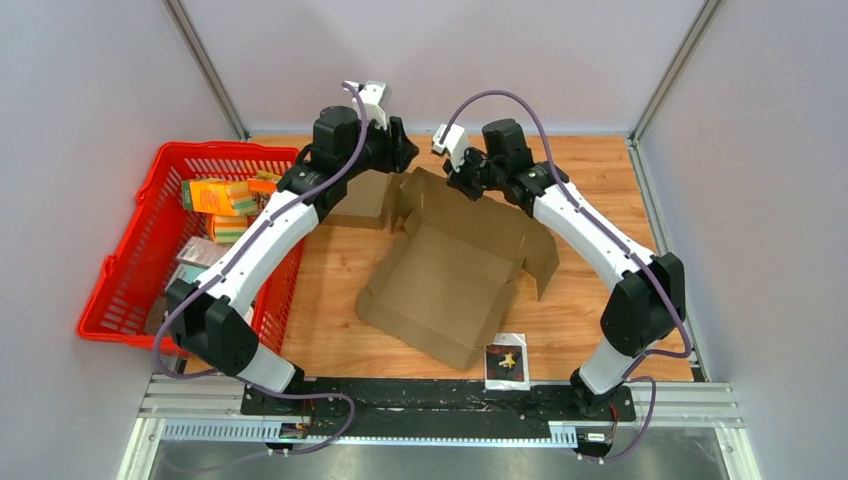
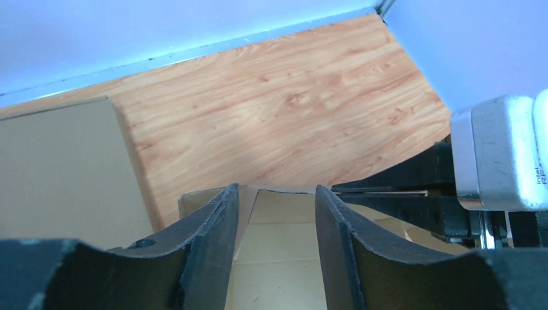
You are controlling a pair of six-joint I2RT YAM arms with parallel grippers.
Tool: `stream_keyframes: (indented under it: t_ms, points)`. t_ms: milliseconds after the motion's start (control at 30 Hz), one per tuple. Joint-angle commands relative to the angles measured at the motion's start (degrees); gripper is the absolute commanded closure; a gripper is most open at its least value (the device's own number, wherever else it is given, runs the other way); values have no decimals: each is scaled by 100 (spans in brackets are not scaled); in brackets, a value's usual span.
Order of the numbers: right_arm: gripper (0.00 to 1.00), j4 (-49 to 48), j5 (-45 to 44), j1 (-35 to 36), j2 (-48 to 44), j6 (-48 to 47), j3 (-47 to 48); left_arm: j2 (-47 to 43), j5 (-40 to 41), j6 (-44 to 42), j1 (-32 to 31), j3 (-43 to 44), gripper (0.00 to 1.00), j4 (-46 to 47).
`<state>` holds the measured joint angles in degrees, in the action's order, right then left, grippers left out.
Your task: Fold the paper box
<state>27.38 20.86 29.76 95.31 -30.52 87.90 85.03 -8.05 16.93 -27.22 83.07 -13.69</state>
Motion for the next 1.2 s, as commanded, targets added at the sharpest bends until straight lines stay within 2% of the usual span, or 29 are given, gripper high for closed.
stream_keyframes:
  t_ms: [0, 100, 300, 500, 533, 600, 633, 667, 700, 767, 800, 833, 867, 900, 933, 967, 1000, 1100, 1133, 1167]
  points:
    - [100, -83, -241, -5, -153, -182, -18, 426, -636, -278, -2, 79, 46, -310]
    - [100, -92, -197, 4, -179, -191, -71, 479, -443, -304, -38, -185, 45, -46]
    - [100, -145, -153, 4, -232, -173, -150, 777, -329, -585, -125, -72, 46, 7]
    - [100, -259, -144, 83, -311, -85, -282, 1050, 374, -850, -283, 0, 66, -134]
    - [100, -259, -179, 91, -302, -68, -291, 1015, 418, -849, -292, -88, 78, 93]
    - [100, -372, -562, 162, -276, 360, -274, 963, 786, -840, -362, -317, 90, 235]
    - [73, -321, -714, 179, -215, 667, -204, 928, 971, -858, -441, -387, 93, 383]
    - [55, -242, -889, 188, -206, 1045, -81, 910, 1164, -875, -477, -527, 94, 472]
    - [44, 37, -1526, 197, -188, 2301, 146, 875, 1270, -849, -512, -624, 95, 586]
    - [32, 800, -2031, 153, -205, 3721, 551, 761, 1481, -814, -582, -949, 96, 929]
    - [28, 1527, -2434, 162, -275, 5025, 744, 708, 1543, -744, -600, -1081, 96, 1078]
    - [15, 1717, -2359, 171, -345, 5630, 738, 612, 1579, -700, -609, -1334, 99, 1340]
    - [6, 1771, -2176, 179, -668, 6019, 633, 559, 1648, -656, -626, -1433, 100, 1508]
    - [0, 1397, -1609, 171, -863, 6354, 101, 515, 1693, -560, -644, -1512, 100, 1597]
    - [0, 1080, -1438, 153, -1126, 7218, -191, 418, 1728, -542, -653, -1661, 100, 1728]
    - [0, 764, -1488, 197, -1572, 7697, -507, 374, 1789, -524, -670, -1714, 100, 1782]
    - [0, 613, -1898, 206, -1759, 8259, -693, 347, 1807, -454, -679, -1758, 100, 1809]
    - [0, 409, -1919, 241, -2190, 9395, -1133, 330, 1869, -279, -679, -1803, 100, 1739]
    - [0, 278, -1989, 258, -2305, 9711, -1604, 312, 1895, -243, -688, -1890, 100, 1765]
    - [0, 25, -2077, 380, -2471, 10454, -1914, 286, 1956, -208, -688, -1943, 100, 1808]
